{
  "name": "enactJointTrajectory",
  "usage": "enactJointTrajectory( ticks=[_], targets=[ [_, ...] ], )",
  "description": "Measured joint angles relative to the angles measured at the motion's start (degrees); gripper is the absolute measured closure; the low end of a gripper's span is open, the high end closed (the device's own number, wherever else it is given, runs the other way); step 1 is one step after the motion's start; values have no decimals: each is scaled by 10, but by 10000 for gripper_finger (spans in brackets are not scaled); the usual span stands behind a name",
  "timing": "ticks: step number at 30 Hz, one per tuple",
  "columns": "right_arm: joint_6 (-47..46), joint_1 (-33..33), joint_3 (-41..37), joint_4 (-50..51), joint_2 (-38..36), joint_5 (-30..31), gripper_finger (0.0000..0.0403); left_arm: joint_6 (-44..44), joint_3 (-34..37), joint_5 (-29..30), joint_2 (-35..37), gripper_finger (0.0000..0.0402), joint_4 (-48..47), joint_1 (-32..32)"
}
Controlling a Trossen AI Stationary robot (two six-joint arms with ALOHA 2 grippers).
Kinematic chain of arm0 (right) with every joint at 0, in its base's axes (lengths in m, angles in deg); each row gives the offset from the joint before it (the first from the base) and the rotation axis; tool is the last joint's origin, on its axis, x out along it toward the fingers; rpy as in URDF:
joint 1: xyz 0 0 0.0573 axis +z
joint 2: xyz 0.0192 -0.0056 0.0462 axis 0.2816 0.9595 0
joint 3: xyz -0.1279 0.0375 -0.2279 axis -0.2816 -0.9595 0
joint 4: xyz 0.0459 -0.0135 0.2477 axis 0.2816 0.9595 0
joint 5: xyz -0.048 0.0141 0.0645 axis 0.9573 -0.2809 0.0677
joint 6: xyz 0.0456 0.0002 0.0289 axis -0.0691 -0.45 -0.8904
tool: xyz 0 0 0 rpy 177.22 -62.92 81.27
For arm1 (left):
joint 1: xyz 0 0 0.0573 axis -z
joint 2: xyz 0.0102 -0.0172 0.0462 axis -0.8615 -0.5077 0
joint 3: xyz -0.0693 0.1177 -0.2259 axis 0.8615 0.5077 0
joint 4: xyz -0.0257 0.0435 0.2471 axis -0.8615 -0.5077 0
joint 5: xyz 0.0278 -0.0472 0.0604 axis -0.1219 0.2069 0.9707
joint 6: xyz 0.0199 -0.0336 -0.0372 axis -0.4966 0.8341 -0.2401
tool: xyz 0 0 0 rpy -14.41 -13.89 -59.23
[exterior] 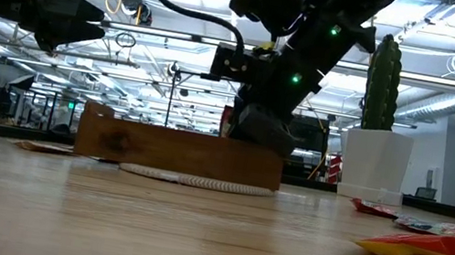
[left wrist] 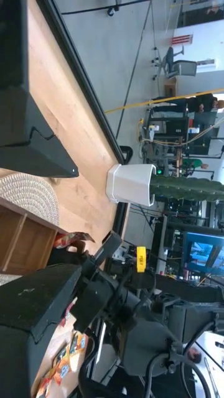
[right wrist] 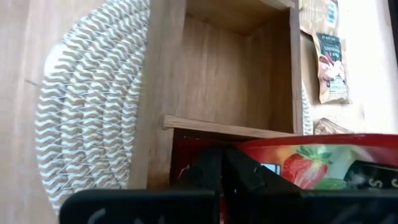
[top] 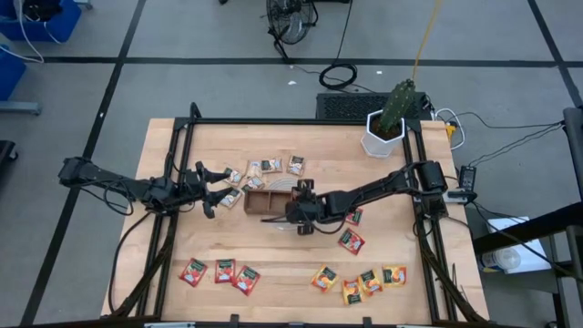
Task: Pick & Place Tea
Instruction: Put the red tea bag into the right section of the wood organizer
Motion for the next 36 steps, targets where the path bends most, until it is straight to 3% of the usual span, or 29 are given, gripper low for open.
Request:
enactJointTrajectory(
  ticks=[4,10,22,36],
  targets=[
    [1,0,0,1,0,-2,402,0,0,0,0,162,0,0],
    [2,0,1,0,-2,-61,385,0,0,0,0,163,0,0],
    [2,0,2,2,-10,-78,273,0,0,0,0,162,0,0],
    [4,0,1,-1,-53,-76,289,0,0,0,0,162,0,0]
  ],
)
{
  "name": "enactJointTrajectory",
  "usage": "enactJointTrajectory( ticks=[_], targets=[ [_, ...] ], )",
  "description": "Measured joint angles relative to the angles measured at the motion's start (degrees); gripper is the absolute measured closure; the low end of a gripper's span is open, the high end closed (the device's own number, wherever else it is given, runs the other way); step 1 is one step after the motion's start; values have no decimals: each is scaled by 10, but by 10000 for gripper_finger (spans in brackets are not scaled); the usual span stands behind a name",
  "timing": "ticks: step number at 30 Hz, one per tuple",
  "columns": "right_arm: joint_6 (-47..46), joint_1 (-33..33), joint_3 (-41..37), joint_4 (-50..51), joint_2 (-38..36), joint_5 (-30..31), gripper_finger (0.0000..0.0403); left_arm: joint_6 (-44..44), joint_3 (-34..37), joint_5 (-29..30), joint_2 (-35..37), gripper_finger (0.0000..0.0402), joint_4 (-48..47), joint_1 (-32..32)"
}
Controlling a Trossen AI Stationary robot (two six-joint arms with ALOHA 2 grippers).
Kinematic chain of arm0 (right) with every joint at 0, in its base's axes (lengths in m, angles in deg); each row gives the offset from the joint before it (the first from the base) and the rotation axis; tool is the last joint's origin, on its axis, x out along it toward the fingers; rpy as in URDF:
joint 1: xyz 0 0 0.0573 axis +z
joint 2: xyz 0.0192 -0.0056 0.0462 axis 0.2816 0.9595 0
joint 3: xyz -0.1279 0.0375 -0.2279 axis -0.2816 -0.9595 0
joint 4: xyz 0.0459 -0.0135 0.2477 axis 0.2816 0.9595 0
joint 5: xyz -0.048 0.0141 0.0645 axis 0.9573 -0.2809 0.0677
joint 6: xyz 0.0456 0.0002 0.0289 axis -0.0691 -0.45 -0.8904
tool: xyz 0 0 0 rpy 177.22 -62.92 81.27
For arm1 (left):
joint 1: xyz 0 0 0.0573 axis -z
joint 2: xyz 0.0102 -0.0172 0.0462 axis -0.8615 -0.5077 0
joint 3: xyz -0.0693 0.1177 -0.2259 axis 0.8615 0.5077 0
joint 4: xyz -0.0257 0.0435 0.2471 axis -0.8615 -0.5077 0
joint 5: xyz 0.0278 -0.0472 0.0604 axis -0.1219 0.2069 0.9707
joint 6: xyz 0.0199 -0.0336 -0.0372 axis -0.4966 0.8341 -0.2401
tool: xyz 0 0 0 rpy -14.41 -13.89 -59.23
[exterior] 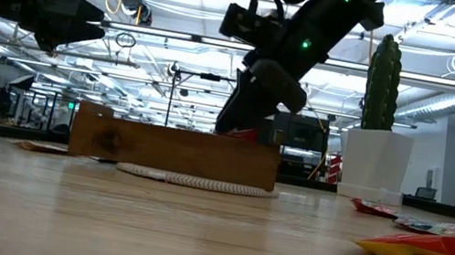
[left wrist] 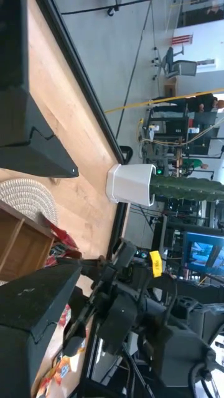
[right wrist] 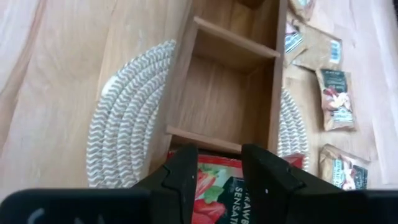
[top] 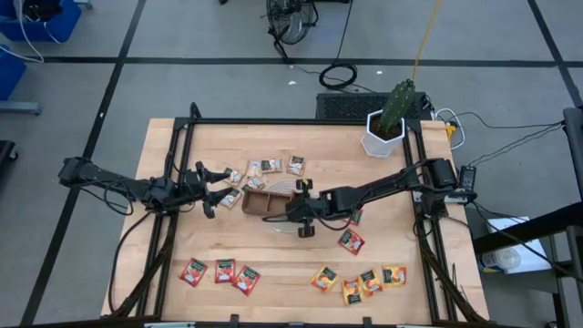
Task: Pick & Place Tea
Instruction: Put the red tea bag into the right section of the wood organizer
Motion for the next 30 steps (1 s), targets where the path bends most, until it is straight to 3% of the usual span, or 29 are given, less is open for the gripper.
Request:
enactJointTrajectory(
  ticks=[12,17,25,30],
  targets=[
    [-1,0,0,3,-48,6,287,0,0,0,0,162,0,0],
    [-9,-11,1,37,-78,48,287,0,0,0,0,162,0,0],
    [-69,-56,0,94,-55,-44,277,0,0,0,0,162,0,0],
    [-69,-56,0,99,-46,-57,280,0,0,0,0,162,0,0]
  ],
)
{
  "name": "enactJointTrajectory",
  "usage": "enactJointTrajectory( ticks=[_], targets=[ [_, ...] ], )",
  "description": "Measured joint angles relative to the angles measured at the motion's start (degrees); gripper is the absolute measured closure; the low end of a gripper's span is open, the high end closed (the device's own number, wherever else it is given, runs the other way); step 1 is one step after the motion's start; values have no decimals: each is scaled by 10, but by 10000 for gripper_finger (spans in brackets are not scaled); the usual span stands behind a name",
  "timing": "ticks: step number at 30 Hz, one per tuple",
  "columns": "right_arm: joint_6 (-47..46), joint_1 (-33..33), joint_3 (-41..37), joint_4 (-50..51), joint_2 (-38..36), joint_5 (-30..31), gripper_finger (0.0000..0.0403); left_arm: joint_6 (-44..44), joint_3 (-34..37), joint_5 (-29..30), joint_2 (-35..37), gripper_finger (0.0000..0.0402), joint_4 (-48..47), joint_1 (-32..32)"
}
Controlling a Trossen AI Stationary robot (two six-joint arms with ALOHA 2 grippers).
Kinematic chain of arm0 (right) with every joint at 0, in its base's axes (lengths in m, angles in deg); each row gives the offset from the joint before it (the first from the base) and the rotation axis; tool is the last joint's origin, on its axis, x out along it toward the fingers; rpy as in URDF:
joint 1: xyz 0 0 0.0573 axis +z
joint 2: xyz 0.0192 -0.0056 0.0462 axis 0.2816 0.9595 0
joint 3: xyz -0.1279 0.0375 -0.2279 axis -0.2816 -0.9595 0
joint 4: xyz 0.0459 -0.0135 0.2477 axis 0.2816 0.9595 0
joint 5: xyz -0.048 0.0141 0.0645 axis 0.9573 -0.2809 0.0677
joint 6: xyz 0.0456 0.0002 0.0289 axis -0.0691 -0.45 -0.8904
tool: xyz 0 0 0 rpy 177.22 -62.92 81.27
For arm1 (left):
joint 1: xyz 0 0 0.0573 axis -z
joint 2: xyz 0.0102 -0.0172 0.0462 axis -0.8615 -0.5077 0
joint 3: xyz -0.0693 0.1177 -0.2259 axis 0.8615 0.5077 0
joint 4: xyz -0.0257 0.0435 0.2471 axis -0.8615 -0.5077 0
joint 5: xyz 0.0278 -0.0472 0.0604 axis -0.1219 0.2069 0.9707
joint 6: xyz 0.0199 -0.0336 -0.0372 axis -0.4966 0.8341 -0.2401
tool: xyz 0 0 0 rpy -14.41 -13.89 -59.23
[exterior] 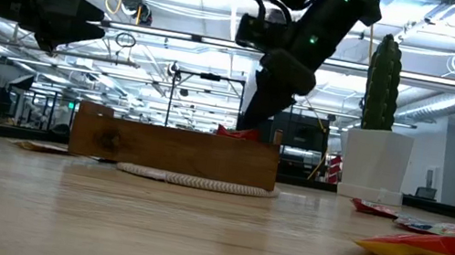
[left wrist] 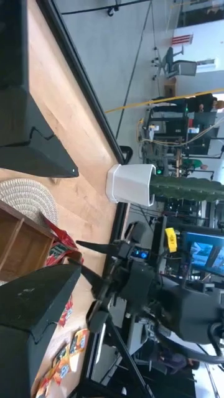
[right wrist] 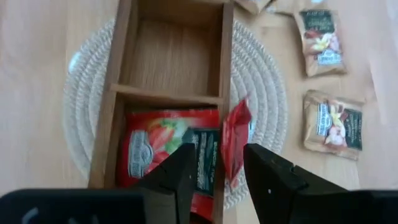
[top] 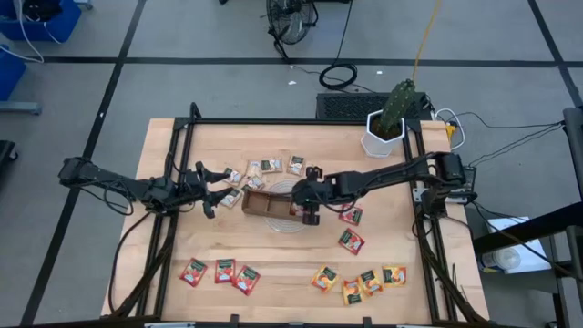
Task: Pick & Place Tea
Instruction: Put the red tea bag into the right section of the wood organizer
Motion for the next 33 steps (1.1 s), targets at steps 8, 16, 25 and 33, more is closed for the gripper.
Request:
enactJointTrajectory(
  ticks=[8,16,25,33],
  targets=[
    [8,-7,-24,-8,0,30,282,0,0,0,0,163,0,0],
    [13,-12,-44,-41,-1,29,288,0,0,0,0,162,0,0],
    [35,-11,-45,-45,-1,28,388,0,0,0,0,162,0,0],
    [46,8,-45,-45,-13,51,399,0,0,0,0,162,0,0]
  ],
)
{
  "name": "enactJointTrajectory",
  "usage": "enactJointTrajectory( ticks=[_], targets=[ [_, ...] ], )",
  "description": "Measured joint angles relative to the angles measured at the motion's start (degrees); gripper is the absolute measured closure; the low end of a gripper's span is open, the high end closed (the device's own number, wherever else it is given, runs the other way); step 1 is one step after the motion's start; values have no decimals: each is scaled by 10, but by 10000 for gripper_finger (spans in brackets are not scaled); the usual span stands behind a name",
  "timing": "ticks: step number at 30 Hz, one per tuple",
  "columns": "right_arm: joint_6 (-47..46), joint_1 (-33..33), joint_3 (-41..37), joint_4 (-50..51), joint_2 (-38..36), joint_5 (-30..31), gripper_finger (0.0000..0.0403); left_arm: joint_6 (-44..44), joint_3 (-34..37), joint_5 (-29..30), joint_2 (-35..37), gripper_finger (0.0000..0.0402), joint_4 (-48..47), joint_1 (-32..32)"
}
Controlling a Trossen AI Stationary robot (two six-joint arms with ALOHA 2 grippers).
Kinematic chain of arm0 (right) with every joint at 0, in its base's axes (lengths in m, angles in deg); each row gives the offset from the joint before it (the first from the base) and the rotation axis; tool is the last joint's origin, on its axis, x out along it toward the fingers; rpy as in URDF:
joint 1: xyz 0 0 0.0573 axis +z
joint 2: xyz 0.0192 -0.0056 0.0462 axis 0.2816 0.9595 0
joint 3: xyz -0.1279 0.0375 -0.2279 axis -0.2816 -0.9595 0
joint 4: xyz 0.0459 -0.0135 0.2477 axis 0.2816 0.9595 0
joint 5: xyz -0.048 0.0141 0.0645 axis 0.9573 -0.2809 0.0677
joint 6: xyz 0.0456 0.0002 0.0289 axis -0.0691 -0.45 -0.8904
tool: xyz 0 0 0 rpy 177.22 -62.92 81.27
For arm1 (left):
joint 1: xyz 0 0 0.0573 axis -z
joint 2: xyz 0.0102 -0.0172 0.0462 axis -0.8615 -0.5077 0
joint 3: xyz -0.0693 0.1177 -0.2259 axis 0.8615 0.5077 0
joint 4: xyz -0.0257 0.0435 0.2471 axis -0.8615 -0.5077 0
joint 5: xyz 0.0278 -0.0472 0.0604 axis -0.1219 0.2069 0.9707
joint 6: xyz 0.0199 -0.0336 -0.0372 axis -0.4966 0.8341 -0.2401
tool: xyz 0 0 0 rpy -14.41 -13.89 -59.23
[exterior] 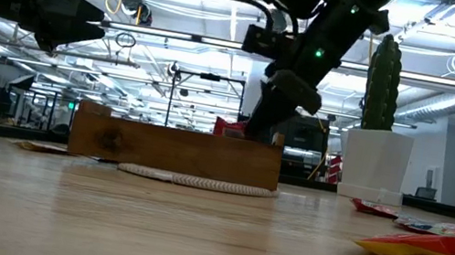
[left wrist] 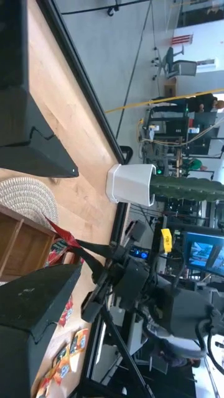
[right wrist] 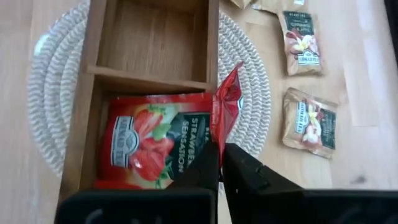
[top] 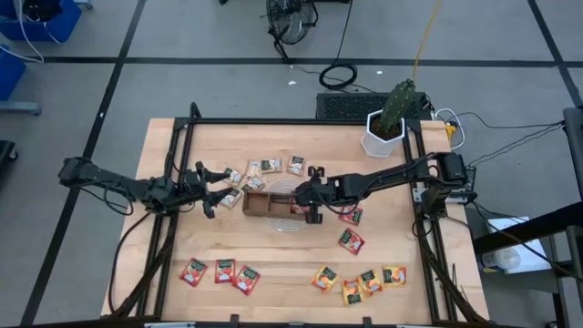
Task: Pick & Place Tea
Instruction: Put the red tea bag into the right section of the wood organizer
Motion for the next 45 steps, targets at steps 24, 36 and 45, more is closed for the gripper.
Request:
enactJointTrajectory(
  ticks=[24,36,45],
  targets=[
    [-10,100,1,28,-13,112,402,0,0,0,0,162,0,0],
    [-41,70,-42,4,-14,37,349,0,0,0,0,162,0,0],
    [-26,74,-43,-15,-14,25,260,0,0,0,0,162,0,0]
  ],
)
